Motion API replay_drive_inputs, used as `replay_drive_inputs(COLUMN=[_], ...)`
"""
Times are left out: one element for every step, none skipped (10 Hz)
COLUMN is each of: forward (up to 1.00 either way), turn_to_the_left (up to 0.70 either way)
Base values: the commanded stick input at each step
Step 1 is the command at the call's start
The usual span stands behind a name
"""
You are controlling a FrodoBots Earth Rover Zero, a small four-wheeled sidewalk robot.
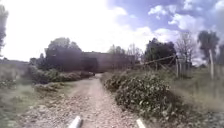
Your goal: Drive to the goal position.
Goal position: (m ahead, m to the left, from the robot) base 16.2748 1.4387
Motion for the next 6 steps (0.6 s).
replay_drive_inputs(forward=[0.70,0.70,0.70,0.70,0.70,0.70], turn_to_the_left=[0.00,0.00,0.00,0.00,0.00,0.00])
